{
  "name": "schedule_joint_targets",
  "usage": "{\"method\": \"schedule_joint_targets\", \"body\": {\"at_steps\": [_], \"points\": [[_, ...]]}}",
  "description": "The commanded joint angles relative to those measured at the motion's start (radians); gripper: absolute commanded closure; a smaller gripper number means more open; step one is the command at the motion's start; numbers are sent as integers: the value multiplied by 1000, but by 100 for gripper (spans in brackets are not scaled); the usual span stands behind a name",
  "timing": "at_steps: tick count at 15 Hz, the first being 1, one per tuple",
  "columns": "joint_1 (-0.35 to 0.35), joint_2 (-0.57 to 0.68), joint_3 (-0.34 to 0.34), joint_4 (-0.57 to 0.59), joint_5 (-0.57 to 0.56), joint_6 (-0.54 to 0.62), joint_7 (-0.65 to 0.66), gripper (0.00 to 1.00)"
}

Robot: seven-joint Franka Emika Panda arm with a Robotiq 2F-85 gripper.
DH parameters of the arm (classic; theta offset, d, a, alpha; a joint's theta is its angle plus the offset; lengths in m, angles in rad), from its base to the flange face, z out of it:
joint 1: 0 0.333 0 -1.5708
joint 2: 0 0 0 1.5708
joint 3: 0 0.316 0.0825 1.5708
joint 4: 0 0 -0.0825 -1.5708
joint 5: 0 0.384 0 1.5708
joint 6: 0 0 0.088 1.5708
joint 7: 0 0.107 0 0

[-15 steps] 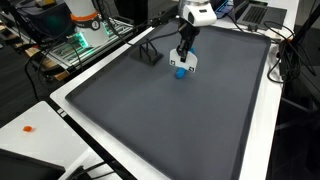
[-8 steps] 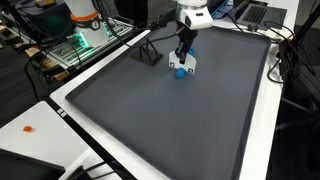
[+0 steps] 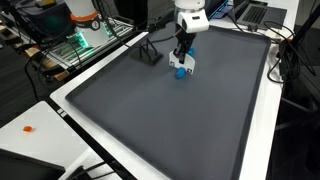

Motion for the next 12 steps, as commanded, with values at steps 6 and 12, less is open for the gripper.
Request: {"method": "schedule_joint_targets", "body": {"at_steps": [6, 12], "points": [[-7, -5, 8, 2, 43, -66, 11, 99], [-11, -54, 5, 1, 47, -96, 17, 99]]}}
